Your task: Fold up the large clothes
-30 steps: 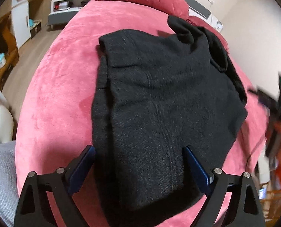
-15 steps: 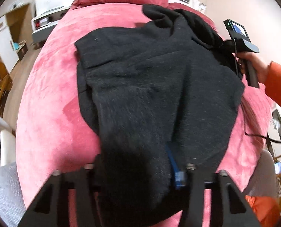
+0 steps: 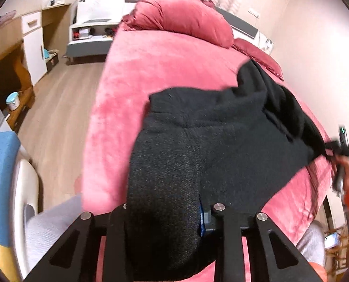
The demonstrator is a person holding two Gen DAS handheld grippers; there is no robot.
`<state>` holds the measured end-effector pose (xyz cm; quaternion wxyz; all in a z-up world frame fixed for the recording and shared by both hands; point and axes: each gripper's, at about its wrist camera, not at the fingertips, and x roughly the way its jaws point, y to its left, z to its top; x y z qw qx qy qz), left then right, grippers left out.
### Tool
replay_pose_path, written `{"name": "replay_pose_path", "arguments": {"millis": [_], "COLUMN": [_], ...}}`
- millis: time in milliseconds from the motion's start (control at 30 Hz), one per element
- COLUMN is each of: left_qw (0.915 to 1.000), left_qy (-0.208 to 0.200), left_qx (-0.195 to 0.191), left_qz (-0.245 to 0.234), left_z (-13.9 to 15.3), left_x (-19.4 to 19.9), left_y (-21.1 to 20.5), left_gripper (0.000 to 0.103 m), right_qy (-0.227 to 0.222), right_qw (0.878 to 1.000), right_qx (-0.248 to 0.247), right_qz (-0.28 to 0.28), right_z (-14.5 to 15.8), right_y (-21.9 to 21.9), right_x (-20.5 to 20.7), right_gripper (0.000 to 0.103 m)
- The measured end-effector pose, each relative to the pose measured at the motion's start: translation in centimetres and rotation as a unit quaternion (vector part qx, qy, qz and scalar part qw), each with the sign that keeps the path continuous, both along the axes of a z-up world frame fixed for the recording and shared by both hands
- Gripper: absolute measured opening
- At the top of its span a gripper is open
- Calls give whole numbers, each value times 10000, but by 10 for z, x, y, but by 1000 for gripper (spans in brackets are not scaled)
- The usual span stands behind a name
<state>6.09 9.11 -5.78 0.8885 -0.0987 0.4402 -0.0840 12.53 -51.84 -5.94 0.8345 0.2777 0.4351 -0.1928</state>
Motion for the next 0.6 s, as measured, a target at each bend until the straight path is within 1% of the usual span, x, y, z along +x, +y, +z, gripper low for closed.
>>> {"name": "replay_pose_path", "arguments": {"millis": [33,133,167,200,233,267,300,333,367,400,433,467,500,533,567,600], "left_qw": [10000,9998,9996,9994,9990,9978,9957,9949,9952,9962,9970,9972,9967,9960,9955,9937], "left_qy": [-32,-39,-21,47,218,440,711,837,845,764,656,556,437,295,233,138], "left_qx": [20,-17,-21,68,227,399,529,466,331,149,138,258,438,596,656,794], "left_qz": [43,212,280,335,317,279,273,326,368,381,376,428,521,589,638,779], "left_z": [3,5,4,-3,-14,-24,-39,-46,-46,-42,-36,-31,-25,-20,-17,-13], "left_x": [0,8,6,8,4,4,5,5,4,-1,0,-3,-6,-11,-14,-19], "left_y": [7,23,31,36,41,47,52,55,56,60,61,61,62,63,65,67], "left_gripper": [29,28,28,28,32,34,41,46,47,48,54,59,65,66,67,67], "right_qy": [-76,-267,-328,-339,-283,-25,132,321,397,369,388,372,254,151,70,-5], "right_qw": [9999,9996,9994,9991,9990,9990,9990,9987,9987,9991,9992,9982,9965,9948,9928,9904], "right_qx": [77,-58,-18,119,187,241,249,299,300,186,-47,-452,-757,-939,-1111,-1274], "right_qz": [-24,-32,-92,-212,-292,-381,-354,-251,-126,-29,41,138,265,366,439,527], "right_z": [0,0,2,-7,-6,-19,-34,-47,-54,-51,-43,-30,-17,-6,4,12], "right_y": [4,22,27,29,31,31,38,38,38,39,41,46,51,55,60,66], "right_x": [-23,-64,-83,-92,-99,-107,-109,-109,-110,-112,-114,-118,-122,-124,-128,-128], "right_gripper": [5,5,5,5,5,7,11,17,19,22,32,40,41,41,41,41]}}
